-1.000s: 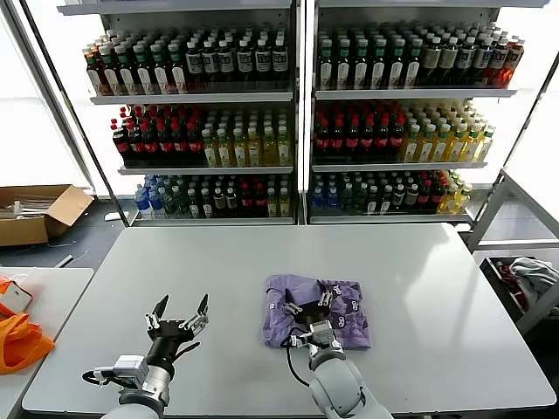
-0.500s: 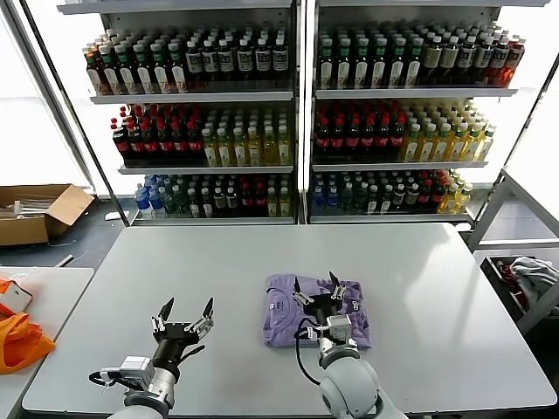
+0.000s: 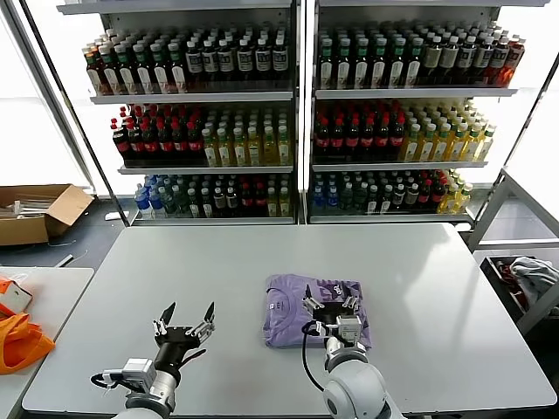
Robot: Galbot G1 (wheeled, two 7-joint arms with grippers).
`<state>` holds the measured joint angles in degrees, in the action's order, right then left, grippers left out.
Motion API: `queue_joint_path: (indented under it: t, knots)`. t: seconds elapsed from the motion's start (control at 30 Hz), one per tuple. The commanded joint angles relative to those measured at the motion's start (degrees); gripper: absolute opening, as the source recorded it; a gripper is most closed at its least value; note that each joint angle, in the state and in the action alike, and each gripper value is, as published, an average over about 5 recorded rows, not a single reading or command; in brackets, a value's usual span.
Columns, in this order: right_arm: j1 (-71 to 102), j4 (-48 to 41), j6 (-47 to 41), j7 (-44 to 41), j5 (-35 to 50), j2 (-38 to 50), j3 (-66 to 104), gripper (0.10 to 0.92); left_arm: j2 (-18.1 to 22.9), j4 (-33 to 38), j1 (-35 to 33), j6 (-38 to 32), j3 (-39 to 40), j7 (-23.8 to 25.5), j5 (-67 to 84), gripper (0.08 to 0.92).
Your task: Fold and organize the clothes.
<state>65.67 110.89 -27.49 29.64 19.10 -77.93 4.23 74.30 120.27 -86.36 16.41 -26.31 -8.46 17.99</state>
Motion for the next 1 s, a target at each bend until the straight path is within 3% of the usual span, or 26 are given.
queue_joint_path:
  t: [0.03,0.67,1.0]
  knots:
    - [0.03,-3.48,-2.34,2.77,2.7,-2.7,0.91,0.823,0.14,-0.33,-0.04,0.25,0.2,0.21,0.0,0.823]
    - [-1.9,-9.98,-2.86,1.66,1.66,-5.11,1.25,0.823,0.61,-0.08,-0.6,0.17,0.25,0.35,0.05,0.822]
    - [-0.6,-5.28,-1.08,0.18,0.21,-3.97,1.62,0.823,0.65,1.48,-1.14,-0.17,-0.23,0.12,0.06,0.822]
